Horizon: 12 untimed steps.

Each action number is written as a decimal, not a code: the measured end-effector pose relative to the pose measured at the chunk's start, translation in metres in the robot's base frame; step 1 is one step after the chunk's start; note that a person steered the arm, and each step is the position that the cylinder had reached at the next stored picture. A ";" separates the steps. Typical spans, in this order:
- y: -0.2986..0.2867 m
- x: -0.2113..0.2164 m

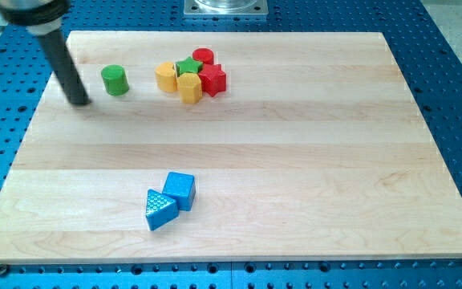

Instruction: Push the circles into group of blocks

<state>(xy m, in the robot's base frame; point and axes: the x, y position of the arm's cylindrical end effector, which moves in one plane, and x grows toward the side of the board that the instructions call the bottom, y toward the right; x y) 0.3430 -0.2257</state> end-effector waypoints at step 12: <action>0.055 -0.058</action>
<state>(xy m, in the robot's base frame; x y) 0.2855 -0.1710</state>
